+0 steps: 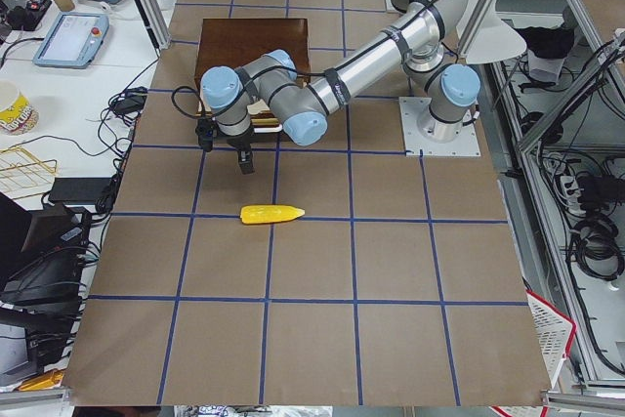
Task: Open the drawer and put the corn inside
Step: 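Release the handle and move the left gripper over the yellow corn, then lower the left gripper and grasp the yellow corn cob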
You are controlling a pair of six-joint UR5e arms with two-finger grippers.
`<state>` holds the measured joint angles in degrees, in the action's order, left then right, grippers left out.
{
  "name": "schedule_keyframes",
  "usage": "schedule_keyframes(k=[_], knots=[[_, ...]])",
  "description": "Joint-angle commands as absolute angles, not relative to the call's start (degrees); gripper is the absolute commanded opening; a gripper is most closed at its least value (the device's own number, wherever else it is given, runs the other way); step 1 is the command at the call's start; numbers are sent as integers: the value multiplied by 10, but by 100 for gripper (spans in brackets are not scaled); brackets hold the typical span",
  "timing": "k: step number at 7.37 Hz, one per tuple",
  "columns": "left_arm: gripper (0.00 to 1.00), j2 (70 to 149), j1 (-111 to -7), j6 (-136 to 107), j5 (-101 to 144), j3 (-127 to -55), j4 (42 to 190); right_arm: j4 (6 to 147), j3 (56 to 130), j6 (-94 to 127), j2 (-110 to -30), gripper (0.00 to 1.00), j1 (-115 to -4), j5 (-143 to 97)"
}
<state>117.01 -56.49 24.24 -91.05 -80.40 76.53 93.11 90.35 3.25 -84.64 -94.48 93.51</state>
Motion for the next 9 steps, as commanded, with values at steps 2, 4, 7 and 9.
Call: schedule_keyframes(k=[2,4,7,9], knots=[[100,1200,-534,312,-947,-809,726,931,904,33,-846,100,-945,935],[100,1215,-511,354,-944,-833,667,932,904,33,-846,100,-945,936],[100,1238,-492,388,-939,-866,608,931,904,33,-846,100,-945,936],[100,1252,-485,394,-928,-873,600,931,904,33,-846,100,-945,936]])
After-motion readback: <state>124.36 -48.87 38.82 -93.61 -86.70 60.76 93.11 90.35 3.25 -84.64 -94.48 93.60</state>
